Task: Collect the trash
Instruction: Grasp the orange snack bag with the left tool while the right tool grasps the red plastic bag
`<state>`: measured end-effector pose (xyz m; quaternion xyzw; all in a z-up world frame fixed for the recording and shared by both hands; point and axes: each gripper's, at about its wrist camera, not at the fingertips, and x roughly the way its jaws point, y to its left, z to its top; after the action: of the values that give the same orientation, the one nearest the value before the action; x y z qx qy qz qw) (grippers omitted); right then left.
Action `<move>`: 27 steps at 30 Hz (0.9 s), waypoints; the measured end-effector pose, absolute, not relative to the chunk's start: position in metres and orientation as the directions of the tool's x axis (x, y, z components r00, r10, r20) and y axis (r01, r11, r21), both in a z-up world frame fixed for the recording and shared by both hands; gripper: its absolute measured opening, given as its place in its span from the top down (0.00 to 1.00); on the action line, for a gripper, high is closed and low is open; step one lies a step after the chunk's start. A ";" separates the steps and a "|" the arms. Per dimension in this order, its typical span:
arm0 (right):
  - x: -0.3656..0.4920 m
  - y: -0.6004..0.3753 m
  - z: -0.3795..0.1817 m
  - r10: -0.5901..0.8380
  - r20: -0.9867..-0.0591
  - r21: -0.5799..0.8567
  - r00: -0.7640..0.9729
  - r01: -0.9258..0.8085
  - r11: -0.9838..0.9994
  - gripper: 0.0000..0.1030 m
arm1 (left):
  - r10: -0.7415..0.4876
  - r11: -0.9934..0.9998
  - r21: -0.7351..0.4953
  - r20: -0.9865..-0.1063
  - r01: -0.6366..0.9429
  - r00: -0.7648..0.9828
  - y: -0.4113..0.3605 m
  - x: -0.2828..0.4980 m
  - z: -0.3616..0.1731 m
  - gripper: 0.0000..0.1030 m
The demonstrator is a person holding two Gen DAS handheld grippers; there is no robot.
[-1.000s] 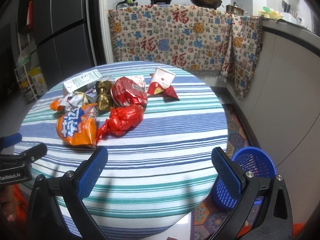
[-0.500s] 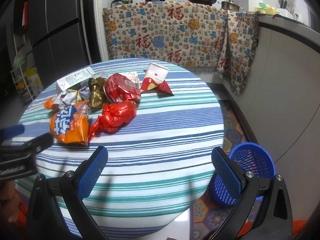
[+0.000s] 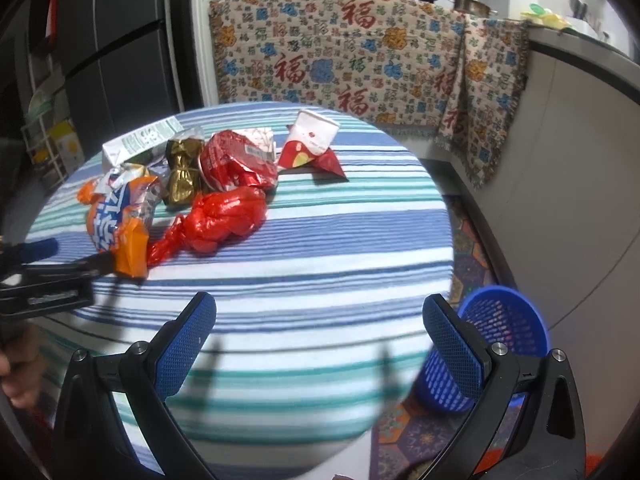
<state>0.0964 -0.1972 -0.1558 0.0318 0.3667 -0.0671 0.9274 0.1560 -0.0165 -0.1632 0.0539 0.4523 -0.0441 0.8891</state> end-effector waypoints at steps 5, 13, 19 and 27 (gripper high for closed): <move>0.134 -0.192 -0.158 -0.007 -0.709 0.080 0.705 0.090 0.993 0.01 | -0.050 0.993 0.015 -0.832 0.113 0.552 0.006 0.156 -0.176 0.00; 0.201 -0.184 -0.174 0.211 -0.742 0.291 0.636 0.022 0.956 0.17 | -0.054 0.994 0.013 -0.816 0.112 0.575 0.011 0.152 -0.178 0.00; 0.222 -0.174 -0.182 0.259 -0.755 0.309 0.602 -0.022 0.951 0.23 | -0.039 0.997 0.011 -0.816 0.083 0.577 0.012 0.151 -0.178 0.00; 0.199 -0.195 -0.171 0.275 -0.782 0.265 0.560 -0.101 0.959 0.46 | -0.063 0.994 0.000 -0.818 0.110 0.572 0.012 0.154 -0.177 0.00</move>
<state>0.1987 -0.1951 -0.1712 0.0952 0.4568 0.1073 0.8779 0.1545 0.0123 -0.1769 0.0255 0.4601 -0.0487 0.8862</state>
